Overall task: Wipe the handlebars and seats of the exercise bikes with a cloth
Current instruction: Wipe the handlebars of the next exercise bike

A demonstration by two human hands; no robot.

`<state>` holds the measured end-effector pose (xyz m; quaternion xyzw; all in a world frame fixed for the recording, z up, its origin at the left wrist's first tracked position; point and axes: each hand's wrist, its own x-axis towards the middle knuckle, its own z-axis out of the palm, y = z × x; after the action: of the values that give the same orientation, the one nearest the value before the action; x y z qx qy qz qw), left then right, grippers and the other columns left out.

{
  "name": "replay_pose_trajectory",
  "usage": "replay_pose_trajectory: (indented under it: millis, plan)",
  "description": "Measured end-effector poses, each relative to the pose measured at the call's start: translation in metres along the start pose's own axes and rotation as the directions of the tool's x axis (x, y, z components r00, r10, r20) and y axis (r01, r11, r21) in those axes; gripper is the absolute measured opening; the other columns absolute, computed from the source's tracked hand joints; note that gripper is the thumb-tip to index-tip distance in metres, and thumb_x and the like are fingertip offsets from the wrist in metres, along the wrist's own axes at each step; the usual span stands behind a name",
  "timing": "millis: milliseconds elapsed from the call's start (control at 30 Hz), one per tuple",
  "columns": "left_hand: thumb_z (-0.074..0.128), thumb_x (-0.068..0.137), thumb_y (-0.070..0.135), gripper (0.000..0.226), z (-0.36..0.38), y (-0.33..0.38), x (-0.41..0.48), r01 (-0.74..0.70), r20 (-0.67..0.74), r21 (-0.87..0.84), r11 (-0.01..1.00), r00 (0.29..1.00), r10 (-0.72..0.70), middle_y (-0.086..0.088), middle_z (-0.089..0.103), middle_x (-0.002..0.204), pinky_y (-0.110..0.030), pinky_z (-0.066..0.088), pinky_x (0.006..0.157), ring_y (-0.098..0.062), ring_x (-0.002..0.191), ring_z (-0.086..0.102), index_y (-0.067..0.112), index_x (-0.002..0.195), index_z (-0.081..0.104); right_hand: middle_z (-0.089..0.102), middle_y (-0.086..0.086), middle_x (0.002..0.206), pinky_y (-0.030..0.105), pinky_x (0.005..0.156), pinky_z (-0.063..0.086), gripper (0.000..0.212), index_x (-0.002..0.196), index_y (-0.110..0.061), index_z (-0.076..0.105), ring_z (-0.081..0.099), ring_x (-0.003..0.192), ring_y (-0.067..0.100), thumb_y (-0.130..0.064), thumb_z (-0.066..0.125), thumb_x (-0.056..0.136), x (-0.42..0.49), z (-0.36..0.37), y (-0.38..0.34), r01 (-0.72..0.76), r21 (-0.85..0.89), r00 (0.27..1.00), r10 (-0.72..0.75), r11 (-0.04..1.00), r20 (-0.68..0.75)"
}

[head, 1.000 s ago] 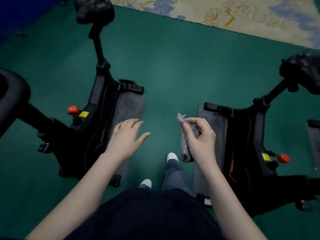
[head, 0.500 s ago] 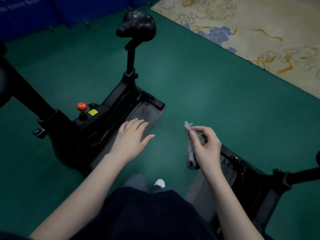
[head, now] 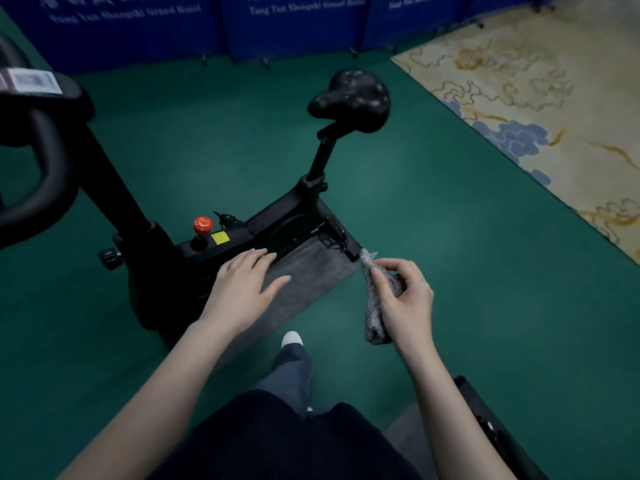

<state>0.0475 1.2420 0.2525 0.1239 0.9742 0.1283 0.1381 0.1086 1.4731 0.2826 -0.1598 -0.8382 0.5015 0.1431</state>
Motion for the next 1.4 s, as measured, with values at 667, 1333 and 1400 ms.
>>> replay_pose_trajectory:
  millis: [667,1333,1400]
  plan:
    - [0.031,0.095,0.058,0.061,-0.025,-0.049,0.061,0.526,-0.091,-0.192,0.829,0.831,-0.549,0.008,0.033,0.151,-0.032,0.012,0.116,-0.011,0.142,0.021,0.024,0.145,0.033,0.065,-0.007,0.088,0.003,0.076,0.038,0.021,0.084,-0.025,0.065,0.058,0.088,-0.006,-0.004,0.069,0.084,0.183,0.120,-0.051,0.290,0.140,0.818,-0.321,0.947,0.477]
    - [0.029,0.092,0.061,0.064,-0.026,0.027,0.024,0.830,-0.181,-0.540,0.142,0.051,-0.982,0.011,0.035,0.149,-0.025,0.013,0.114,-0.007,0.139,0.024,0.026,0.145,0.032,0.066,-0.010,0.087,0.014,0.076,0.045,0.021,0.084,-0.029,0.067,0.063,0.088,0.007,-0.009,0.069,0.085,0.237,0.215,-0.129,0.268,0.626,0.057,-0.661,0.732,0.749]
    - [0.030,0.092,0.061,0.064,-0.025,0.028,0.012,0.810,-0.189,-0.578,0.094,-0.021,-0.982,0.011,0.036,0.148,-0.024,0.016,0.113,-0.006,0.137,0.027,0.025,0.145,0.033,0.066,-0.010,0.088,0.013,0.076,0.045,0.022,0.085,-0.031,0.067,0.064,0.088,0.008,-0.010,0.069,0.085,0.223,0.221,-0.145,0.233,0.671,0.007,-0.692,0.703,0.722]
